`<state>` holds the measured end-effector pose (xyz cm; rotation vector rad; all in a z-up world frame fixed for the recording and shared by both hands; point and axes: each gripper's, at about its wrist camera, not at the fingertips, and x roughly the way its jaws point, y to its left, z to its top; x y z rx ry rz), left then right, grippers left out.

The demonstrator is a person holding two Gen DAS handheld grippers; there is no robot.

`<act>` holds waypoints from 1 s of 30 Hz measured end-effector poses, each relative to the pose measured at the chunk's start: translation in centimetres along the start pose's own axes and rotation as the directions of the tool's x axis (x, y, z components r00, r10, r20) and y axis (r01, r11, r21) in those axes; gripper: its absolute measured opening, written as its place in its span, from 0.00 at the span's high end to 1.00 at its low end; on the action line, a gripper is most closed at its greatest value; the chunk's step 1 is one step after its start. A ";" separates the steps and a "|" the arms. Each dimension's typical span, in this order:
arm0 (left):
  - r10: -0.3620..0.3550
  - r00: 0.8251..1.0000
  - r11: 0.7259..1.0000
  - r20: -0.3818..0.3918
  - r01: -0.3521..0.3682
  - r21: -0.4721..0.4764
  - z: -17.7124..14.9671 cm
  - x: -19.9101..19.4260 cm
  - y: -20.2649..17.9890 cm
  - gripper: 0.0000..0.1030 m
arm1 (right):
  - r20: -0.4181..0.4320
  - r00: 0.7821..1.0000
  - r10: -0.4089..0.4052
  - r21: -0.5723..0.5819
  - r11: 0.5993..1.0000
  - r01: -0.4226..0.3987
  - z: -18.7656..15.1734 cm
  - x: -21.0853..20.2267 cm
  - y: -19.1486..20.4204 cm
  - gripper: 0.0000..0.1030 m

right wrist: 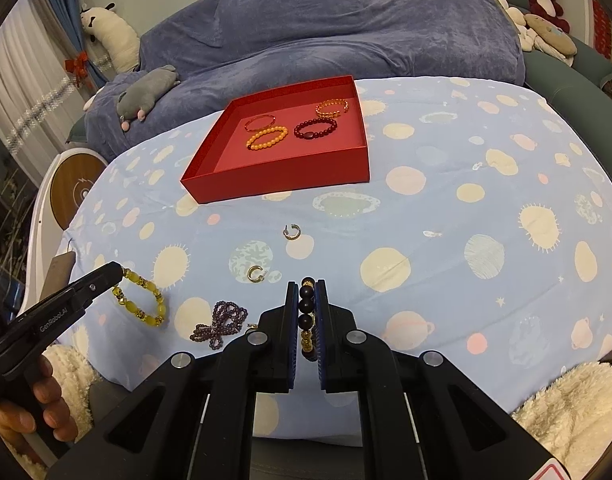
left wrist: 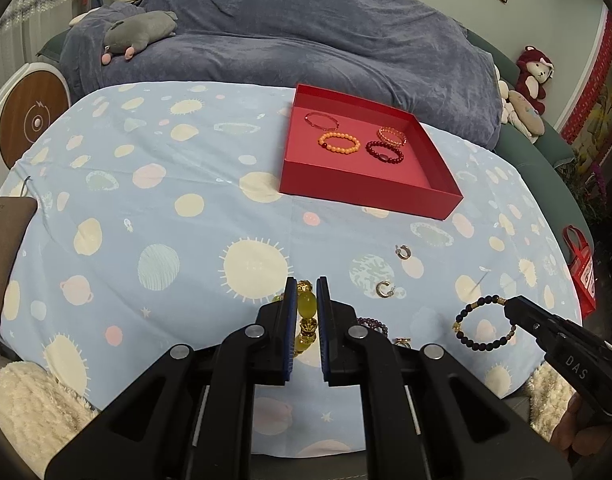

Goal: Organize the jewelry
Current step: 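Lift both held bracelets and carry them toward the red box, then lower both bracelets into the red box and open both tools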

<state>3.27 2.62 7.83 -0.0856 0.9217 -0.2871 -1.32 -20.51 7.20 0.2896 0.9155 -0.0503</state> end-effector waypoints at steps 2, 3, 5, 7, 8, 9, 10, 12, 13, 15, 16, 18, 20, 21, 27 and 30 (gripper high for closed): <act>0.001 1.000 1.000 0.005 -0.001 0.006 0.4 -0.1 -0.2 0.91 | 0.003 1.000 -0.002 -0.002 1.000 0.002 0.2 0.0 0.0 0.93; 0.001 1.000 1.000 0.004 -0.001 0.010 0.6 -0.1 -0.3 0.91 | 0.004 1.000 -0.005 -0.002 1.000 0.005 0.3 0.1 0.1 0.93; 0.000 1.000 1.000 0.003 0.000 0.013 0.9 -0.1 -0.5 0.91 | 0.004 1.000 -0.009 -0.002 1.000 0.009 0.5 0.2 0.0 0.93; 0.000 1.000 1.000 0.003 0.000 0.021 1.3 0.1 -0.8 0.91 | 0.002 1.000 -0.010 -0.002 1.000 0.010 0.7 0.3 0.1 0.93; -0.002 1.000 1.000 0.003 0.002 0.026 1.4 0.1 -1.0 0.91 | 0.002 1.000 -0.009 -0.004 1.000 0.009 0.8 0.3 0.2 0.93; -0.004 1.000 1.000 0.003 0.004 0.029 1.6 0.1 -1.2 0.91 | 0.004 1.000 -0.006 -0.006 1.000 0.006 0.8 0.3 0.2 0.93; -0.008 1.000 0.999 0.003 0.008 0.033 1.9 0.2 -1.4 0.91 | 0.007 1.000 -0.004 -0.010 1.000 0.004 1.1 0.4 0.3 0.93; -0.017 1.000 0.999 0.006 0.017 0.038 2.4 0.4 -1.9 0.91 | 0.013 1.000 0.005 -0.015 1.000 -0.005 1.7 0.4 0.5 0.93; -0.025 1.000 0.999 0.008 0.024 0.039 2.9 0.4 -2.1 0.91 | 0.020 1.000 0.009 -0.019 1.000 -0.009 2.2 0.4 0.6 0.93; -0.037 0.999 0.998 0.014 0.037 0.044 3.9 0.6 -2.6 0.91 | 0.030 0.999 0.017 -0.031 0.999 -0.017 3.3 0.5 1.0 0.93; -0.043 0.999 0.998 0.017 0.042 0.050 4.6 0.8 -3.0 0.91 | 0.039 0.999 0.019 -0.039 0.999 -0.018 3.9 0.5 1.3 0.93; -0.056 0.998 0.997 0.028 0.054 0.060 6.0 1.0 -3.7 0.91 | 0.060 0.998 0.024 -0.054 0.998 -0.021 5.6 0.7 1.7 0.93; -0.070 0.997 0.995 0.040 0.067 0.071 7.7 1.5 -4.5 0.91 | 0.077 0.996 0.034 -0.058 0.998 -0.029 7.5 1.0 2.0 0.93; -0.078 0.996 0.994 0.047 0.074 0.074 8.5 1.7 -4.8 0.91 | 0.084 0.996 0.040 -0.058 0.998 -0.035 8.4 1.3 2.1 0.93; -0.110 0.991 0.990 0.079 0.102 0.102 13.4 3.8 -7.1 0.91 | 0.119 0.992 0.043 -0.092 0.995 -0.032 13.7 3.5 3.2 0.93; -0.122 0.989 0.989 0.085 0.114 0.099 15.4 5.3 -7.6 0.91 | 0.128 0.991 0.045 -0.098 0.995 -0.033 15.9 4.9 3.7 0.93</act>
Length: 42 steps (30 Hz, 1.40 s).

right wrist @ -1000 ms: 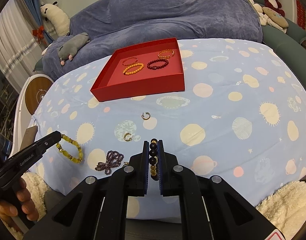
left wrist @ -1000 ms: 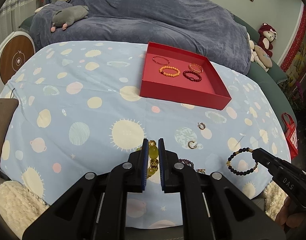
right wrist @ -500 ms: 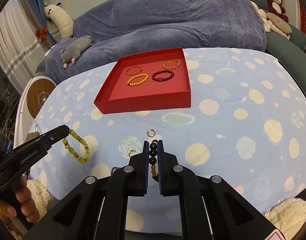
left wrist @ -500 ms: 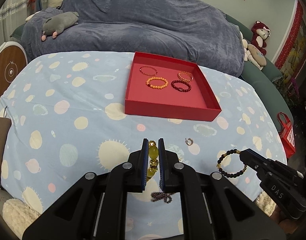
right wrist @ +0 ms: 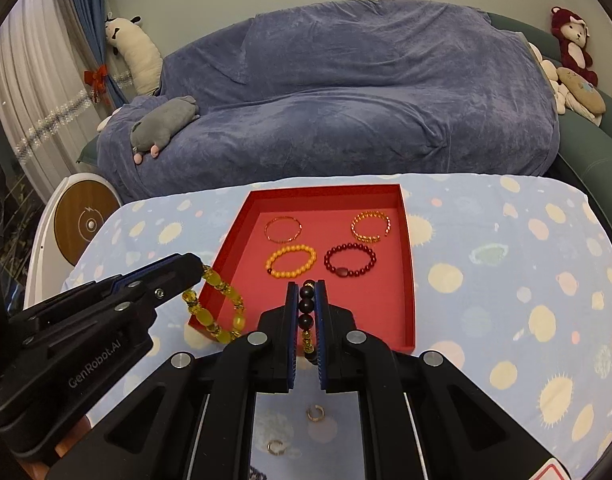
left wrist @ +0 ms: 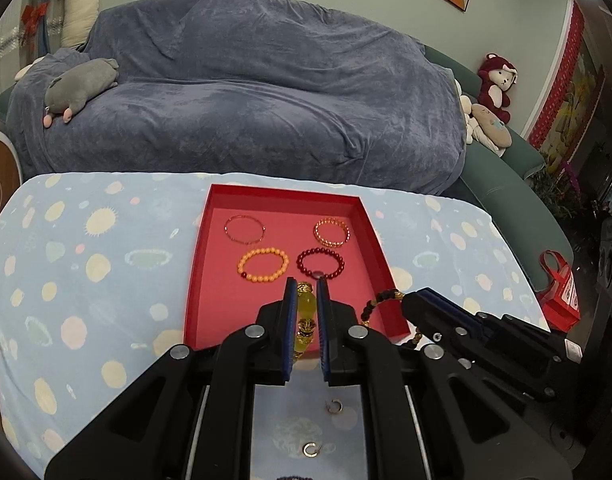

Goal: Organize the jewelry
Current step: 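Lower both bracelets into the red box and open both tools, then withdraw both tools from the box back to the remaining jewelry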

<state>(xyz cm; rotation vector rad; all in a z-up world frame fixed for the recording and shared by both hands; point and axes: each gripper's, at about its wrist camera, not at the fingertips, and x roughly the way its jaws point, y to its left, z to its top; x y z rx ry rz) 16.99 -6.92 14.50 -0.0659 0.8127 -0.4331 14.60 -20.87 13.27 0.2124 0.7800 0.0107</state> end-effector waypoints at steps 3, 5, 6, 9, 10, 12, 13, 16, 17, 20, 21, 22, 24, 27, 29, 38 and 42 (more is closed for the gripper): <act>-0.008 1.000 1.000 -0.007 0.008 -0.022 1.3 1.9 0.5 0.91 | 0.000 1.000 0.007 0.013 1.000 -0.007 1.4 1.8 -0.2 0.93; -0.010 1.000 0.999 -0.020 0.010 -0.037 1.7 3.3 1.0 0.91 | -0.011 1.000 0.024 0.040 0.999 -0.024 2.0 3.2 -0.8 0.93; -0.009 1.000 0.999 -0.028 0.008 -0.036 1.8 4.0 1.2 0.91 | -0.018 0.999 0.026 0.048 0.999 -0.025 2.0 3.9 -0.9 0.93; -0.013 0.998 0.999 -0.061 0.011 -0.043 1.8 6.4 1.9 0.91 | -0.054 0.998 0.038 0.077 0.996 -0.034 2.0 6.3 -1.5 0.93; -0.014 0.997 0.999 -0.074 0.010 -0.051 1.7 7.3 2.2 0.91 | -0.068 0.997 0.045 0.086 0.996 -0.039 1.9 7.1 -1.7 0.93; -0.008 0.995 0.998 -0.099 0.001 -0.062 1.3 8.8 2.8 0.91 | -0.095 0.994 0.048 0.093 0.995 -0.039 1.4 8.6 -1.9 0.93; -0.010 0.994 0.997 -0.113 0.002 -0.073 1.1 9.5 3.2 0.91 | -0.108 0.993 0.048 0.091 0.995 -0.038 1.2 9.3 -1.9 0.93; 0.001 0.989 0.996 -0.149 -0.014 -0.087 0.3 11.3 4.3 0.91 | -0.145 0.989 0.036 0.084 0.996 -0.024 0.6 11.2 -2.3 0.93; 0.011 0.988 0.996 -0.157 -0.024 -0.081 0.0 11.8 4.5 0.91 | -0.155 0.987 0.030 0.081 0.997 -0.017 0.4 11.7 -2.4 0.93; 0.037 0.983 0.997 -0.180 -0.050 -0.067 -0.6 13.0 5.3 0.91 | -0.181 0.984 0.003 0.069 0.998 0.010 -0.1 13.1 -3.0 0.93; 0.047 0.982 0.996 -0.183 -0.059 -0.062 -0.7 13.3 5.5 0.91 | -0.187 0.982 -0.006 0.068 0.998 0.019 -0.2 13.4 -3.3 0.93; 0.056 0.981 0.996 -0.187 -0.068 -0.057 -0.9 13.5 5.7 0.91 | -0.194 0.981 -0.014 0.069 0.997 0.028 -0.4 13.6 -3.6 0.93; 0.068 0.979 0.995 -0.194 -0.080 -0.054 -1.2 13.8 6.1 0.91 | -0.207 0.978 -0.029 0.070 0.997 0.044 -0.7 14.1 -4.2 0.93; 0.086 0.975 0.994 -0.204 -0.099 -0.055 -1.5 14.3 6.7 0.91 | -0.218 0.975 -0.047 0.067 0.996 0.063 -1.2 14.5 -4.8 0.93; 0.094 0.974 0.993 -0.208 -0.108 -0.055 -1.7 14.5 6.9 0.91 | -0.221 0.974 -0.057 0.056 0.996 0.071 -1.3 14.7 -4.9 0.93; 0.150 0.975 0.985 -0.163 -0.162 -0.059 -2.0 12.9 7.2 0.60 | -0.167 0.980 -0.105 0.003 0.994 0.107 -1.3 12.5 -3.8 0.73; 0.153 0.977 0.985 -0.152 -0.162 -0.054 -2.1 11.6 6.8 0.60 | -0.157 0.983 -0.090 0.029 0.995 0.096 -1.4 10.9 -3.9 0.73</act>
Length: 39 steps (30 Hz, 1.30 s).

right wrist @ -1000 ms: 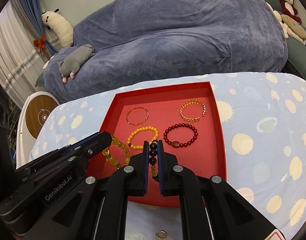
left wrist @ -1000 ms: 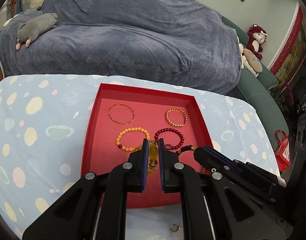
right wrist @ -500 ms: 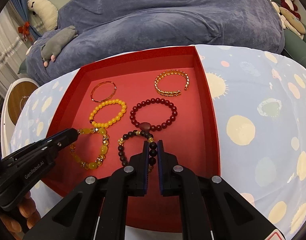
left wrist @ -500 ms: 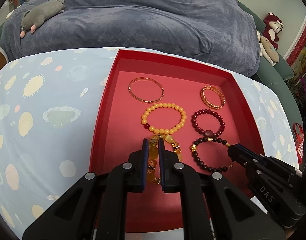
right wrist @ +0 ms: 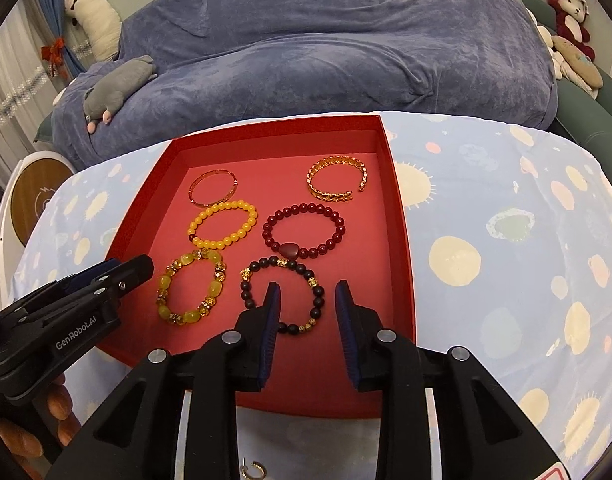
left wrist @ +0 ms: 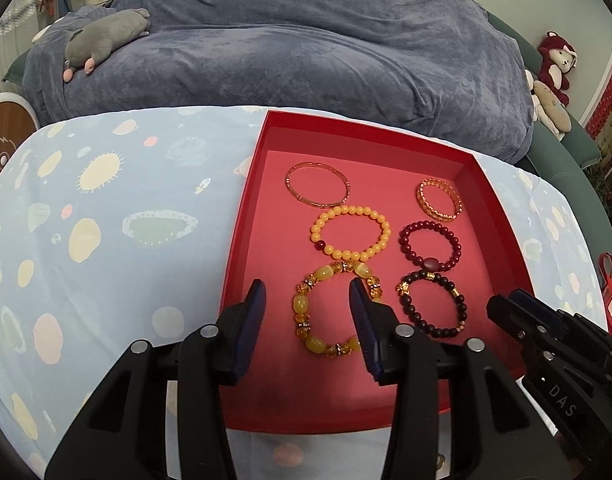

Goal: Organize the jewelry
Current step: 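Withdraw both tools from the box back to the remaining jewelry, then grasp the purple garnet bead strand with the left tool and lift it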

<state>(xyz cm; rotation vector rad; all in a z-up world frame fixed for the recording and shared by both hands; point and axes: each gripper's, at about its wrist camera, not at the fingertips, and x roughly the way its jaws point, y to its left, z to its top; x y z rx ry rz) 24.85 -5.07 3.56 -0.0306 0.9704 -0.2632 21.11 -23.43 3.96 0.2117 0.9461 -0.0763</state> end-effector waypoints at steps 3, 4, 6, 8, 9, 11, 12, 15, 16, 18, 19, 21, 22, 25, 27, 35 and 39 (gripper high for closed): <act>-0.002 1.000 1.000 0.006 0.002 0.006 -0.4 -1.3 -0.2 0.60 | 0.007 1.000 0.006 0.006 1.000 -0.006 -0.6 -1.4 0.2 0.73; -0.003 1.000 1.000 0.008 0.003 0.007 -0.6 -1.8 -0.2 0.60 | 0.008 1.000 0.008 0.006 1.000 -0.008 -0.9 -1.9 0.2 0.73; -0.009 1.000 1.000 0.013 0.009 0.013 -1.1 -2.9 -0.5 0.60 | 0.013 1.000 0.011 0.004 1.000 -0.011 -1.5 -3.0 0.3 0.73; -0.008 1.000 1.000 0.016 0.008 0.019 -1.9 -4.0 -0.6 0.60 | 0.014 1.000 0.015 0.000 1.000 -0.015 -2.4 -4.0 0.4 0.73; -0.009 1.000 1.000 0.016 0.009 0.019 -2.4 -4.5 -0.5 0.60 | 0.014 1.000 0.013 -0.002 1.000 -0.013 -2.8 -4.5 0.4 0.73; -0.010 1.000 1.000 0.008 0.010 0.015 -3.5 -5.3 -0.4 0.60 | 0.013 1.000 0.014 -0.002 1.000 -0.014 -3.9 -5.4 0.4 0.73; -0.011 1.000 1.000 0.003 0.011 0.013 -4.2 -5.6 -0.4 0.60 | 0.011 1.000 0.015 0.000 1.000 -0.015 -4.5 -5.8 0.4 0.73; -0.008 1.000 1.000 -0.015 0.008 0.012 -6.3 -6.5 -0.1 0.60 | 0.001 1.000 0.013 0.009 1.000 -0.013 -6.4 -6.8 0.1 0.73; -0.008 1.000 1.000 -0.024 0.008 0.009 -7.0 -6.8 0.0 0.60 | -0.004 1.000 0.013 0.015 1.000 -0.013 -7.1 -7.1 0.0 0.73; -0.007 0.999 1.000 -0.039 0.008 0.006 -8.5 -7.2 0.2 0.60 | -0.017 1.000 0.010 0.023 1.000 -0.010 -8.4 -7.4 -0.2 0.73; -0.009 0.999 1.000 -0.047 0.009 0.006 -9.2 -7.5 0.3 0.60 | -0.023 1.000 0.010 0.028 1.000 -0.009 -9.1 -7.7 -0.2 0.73; -0.006 0.998 1.000 -0.060 0.007 0.010 -10.7 -8.0 0.4 0.60 | -0.035 0.999 0.008 0.032 0.999 -0.006 -10.4 -8.1 -0.3 0.73; -0.007 0.998 1.000 -0.067 0.008 0.010 -11.5 -8.3 0.4 0.60 | -0.042 0.999 0.005 0.029 1.000 -0.003 -11.1 -8.3 -0.3 0.73; 0.000 0.996 1.000 -0.086 0.002 0.015 -13.5 -8.8 0.6 0.60 | -0.063 0.998 0.005 0.024 1.000 -0.004 -12.9 -8.8 0.0 0.73; 0.009 0.995 1.000 -0.097 -0.007 0.020 -14.7 -9.1 0.6 0.60 | -0.076 0.997 0.005 0.016 1.000 -0.003 -14.2 -9.0 0.2 0.73; 0.016 0.993 1.000 -0.115 -0.013 0.028 -18.2 -10.5 1.4 0.60 | -0.115 0.993 0.021 -0.010 1.000 -0.022 -17.8 -9.8 1.1 0.73; 0.010 0.993 0.999 -0.119 -0.005 0.040 -19.5 -11.1 1.5 0.60 | -0.125 0.992 0.023 -0.015 1.000 -0.025 -18.7 -10.0 1.4 0.73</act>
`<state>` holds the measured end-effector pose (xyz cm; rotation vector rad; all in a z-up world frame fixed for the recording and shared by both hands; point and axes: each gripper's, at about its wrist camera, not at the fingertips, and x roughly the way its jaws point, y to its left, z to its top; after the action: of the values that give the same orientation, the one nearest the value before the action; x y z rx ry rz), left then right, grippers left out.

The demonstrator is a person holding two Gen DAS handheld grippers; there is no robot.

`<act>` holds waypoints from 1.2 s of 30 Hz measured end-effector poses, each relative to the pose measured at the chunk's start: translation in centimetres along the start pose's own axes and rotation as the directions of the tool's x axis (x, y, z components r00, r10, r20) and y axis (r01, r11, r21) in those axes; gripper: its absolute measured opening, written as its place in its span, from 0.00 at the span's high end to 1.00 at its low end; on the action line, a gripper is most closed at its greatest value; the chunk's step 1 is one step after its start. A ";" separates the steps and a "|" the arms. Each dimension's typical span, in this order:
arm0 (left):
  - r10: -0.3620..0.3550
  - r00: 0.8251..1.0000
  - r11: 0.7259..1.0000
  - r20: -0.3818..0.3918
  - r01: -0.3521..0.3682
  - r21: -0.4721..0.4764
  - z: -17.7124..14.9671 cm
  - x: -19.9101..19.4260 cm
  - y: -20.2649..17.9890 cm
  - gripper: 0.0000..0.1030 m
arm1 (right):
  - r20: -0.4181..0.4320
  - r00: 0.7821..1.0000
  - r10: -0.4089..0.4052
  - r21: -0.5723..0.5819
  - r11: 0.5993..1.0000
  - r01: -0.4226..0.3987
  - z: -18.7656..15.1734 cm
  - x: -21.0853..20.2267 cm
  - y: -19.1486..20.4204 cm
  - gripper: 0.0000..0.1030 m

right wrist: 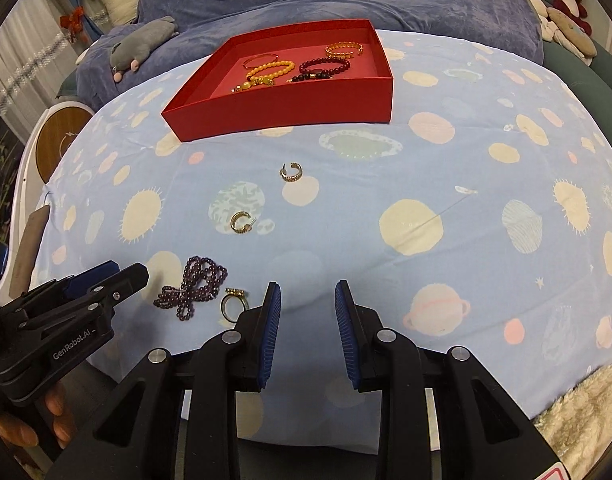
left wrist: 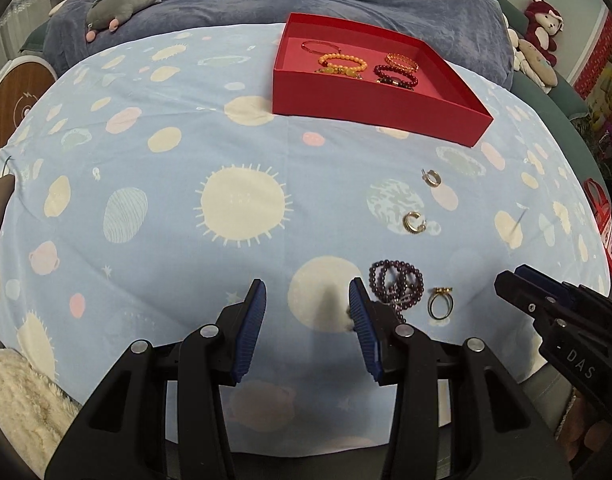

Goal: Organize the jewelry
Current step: 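Grasp the purple garnet bead strand with the left tool and lift it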

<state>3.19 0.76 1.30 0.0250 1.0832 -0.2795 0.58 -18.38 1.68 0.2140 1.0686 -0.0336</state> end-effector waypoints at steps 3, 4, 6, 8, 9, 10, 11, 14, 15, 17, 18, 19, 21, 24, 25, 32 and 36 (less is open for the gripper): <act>-0.015 1.000 1.000 -0.006 0.015 0.018 -1.0 -0.3 -0.4 0.60 | -0.007 1.000 0.000 -0.004 1.000 0.000 -0.5 -0.1 0.0 0.73; -0.018 1.000 1.000 -0.011 0.018 0.025 -1.2 -0.3 -0.6 0.60 | -0.009 1.000 -0.001 -0.006 1.000 0.001 -0.7 -0.1 0.0 0.73; -0.028 0.999 0.999 -0.017 0.029 0.034 -1.6 -0.2 -0.9 0.60 | -0.012 1.000 -0.002 -0.009 1.000 0.001 -1.0 -0.1 0.0 0.73; -0.039 0.999 0.999 -0.018 0.039 0.037 -1.8 -0.1 -1.2 0.60 | -0.015 1.000 -0.001 -0.010 1.000 0.000 -1.2 -0.2 0.1 0.73; -0.043 0.999 0.998 -0.017 0.044 0.038 -1.8 -0.1 -1.3 0.60 | -0.014 1.000 -0.001 -0.011 1.000 0.001 -1.2 -0.2 0.1 0.73; -0.045 0.999 0.998 -0.015 0.045 0.038 -1.8 0.0 -1.4 0.60 | -0.015 1.000 0.000 -0.011 1.000 0.000 -1.2 -0.2 0.1 0.73; -0.050 0.999 0.998 -0.012 0.051 0.037 -1.7 0.0 -1.4 0.60 | -0.015 1.000 0.001 -0.011 1.000 -0.001 -1.3 -0.2 0.1 0.73; -0.075 0.997 0.997 -0.016 0.076 0.020 -1.6 0.4 -1.4 0.60 | -0.016 1.000 0.003 -0.015 1.000 -0.003 -1.4 -0.2 0.2 0.73; -0.078 0.997 0.997 -0.018 0.079 0.016 -1.6 0.6 -1.4 0.60 | -0.017 1.000 0.005 -0.017 1.000 -0.005 -1.4 -0.2 0.3 0.73; -0.088 0.996 0.996 -0.023 0.088 0.014 -1.7 1.0 -1.4 0.61 | -0.020 1.000 0.008 -0.022 1.000 -0.008 -1.4 -0.1 0.5 0.73; -0.087 0.996 0.996 -0.020 0.087 0.015 -1.7 1.0 -1.5 0.61 | -0.021 1.000 0.010 -0.025 1.000 -0.010 -1.5 -0.1 0.6 0.73; -0.092 0.996 0.996 -0.016 0.092 0.017 -1.6 1.0 -1.5 0.66 | -0.023 1.000 0.012 -0.028 1.000 -0.012 -1.5 -0.1 0.7 0.73; -0.120 0.993 0.993 -0.024 0.120 0.014 -1.5 1.2 -1.6 0.79 | -0.026 1.000 0.015 -0.032 0.999 -0.016 -1.5 0.0 0.9 0.73; -0.134 0.991 0.991 -0.025 0.134 0.016 -1.5 1.3 -1.7 0.95 | -0.030 0.999 0.020 -0.039 0.999 -0.021 -1.5 0.2 1.4 0.73; -0.138 0.990 0.990 -0.019 0.139 0.018 -1.5 1.2 -1.8 0.99 | -0.031 0.999 0.023 -0.042 0.999 -0.024 -1.5 0.2 1.5 0.73; -0.163 0.986 0.987 0.036 0.162 0.009 -0.9 -0.3 -1.6 1.00 | -0.038 0.999 0.037 -0.053 0.998 -0.039 -1.4 0.6 2.1 0.73; -0.183 0.983 0.983 0.000 0.183 -0.006 -0.8 0.1 -1.5 0.99 | -0.041 0.998 0.038 -0.056 0.998 -0.040 -1.5 0.7 2.1 0.73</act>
<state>2.23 -0.55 0.99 -0.0807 1.0888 -0.4415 -0.09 -15.96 0.77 0.1851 1.1038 0.0359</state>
